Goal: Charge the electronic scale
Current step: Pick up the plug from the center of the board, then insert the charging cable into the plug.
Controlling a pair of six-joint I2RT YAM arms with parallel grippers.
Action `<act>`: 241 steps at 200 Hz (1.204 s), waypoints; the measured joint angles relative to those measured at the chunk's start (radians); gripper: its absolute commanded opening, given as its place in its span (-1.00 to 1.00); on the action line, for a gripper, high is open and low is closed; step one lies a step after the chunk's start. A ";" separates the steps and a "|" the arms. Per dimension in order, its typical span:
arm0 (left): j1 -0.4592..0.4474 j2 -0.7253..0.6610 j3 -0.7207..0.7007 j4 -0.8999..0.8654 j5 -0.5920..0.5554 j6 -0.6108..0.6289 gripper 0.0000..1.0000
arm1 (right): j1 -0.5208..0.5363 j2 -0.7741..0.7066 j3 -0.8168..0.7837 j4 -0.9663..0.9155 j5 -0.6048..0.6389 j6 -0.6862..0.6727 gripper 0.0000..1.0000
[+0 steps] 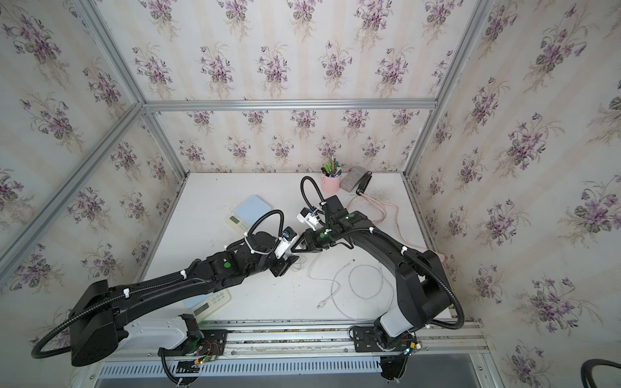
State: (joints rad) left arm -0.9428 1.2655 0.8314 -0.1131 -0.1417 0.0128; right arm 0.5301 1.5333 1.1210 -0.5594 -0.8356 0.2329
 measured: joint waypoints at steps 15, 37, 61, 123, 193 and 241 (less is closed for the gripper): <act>0.011 -0.047 -0.024 -0.002 -0.032 -0.021 0.84 | -0.002 -0.013 0.031 0.002 0.100 -0.035 -1.00; 0.066 -0.130 -0.063 0.001 -0.044 -0.120 0.83 | 0.002 -0.022 0.040 0.066 0.238 -0.150 -1.00; 0.125 -0.163 -0.098 0.017 -0.016 -0.278 0.79 | 0.000 0.042 0.064 0.155 0.364 -0.302 -1.00; 0.337 -0.090 -0.159 0.074 0.214 -0.591 0.66 | 0.100 0.401 0.447 0.111 0.541 -0.467 -1.00; 0.486 0.139 -0.115 0.220 0.515 -0.699 0.50 | 0.142 0.404 0.450 -0.007 0.533 -0.835 -1.00; 0.484 0.243 -0.071 0.220 0.551 -0.746 0.38 | 0.123 0.495 0.589 -0.126 0.571 -0.995 -1.00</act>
State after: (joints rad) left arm -0.4583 1.5085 0.7605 0.1074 0.4095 -0.7334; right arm 0.6529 2.0285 1.7103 -0.6857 -0.2646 -0.7624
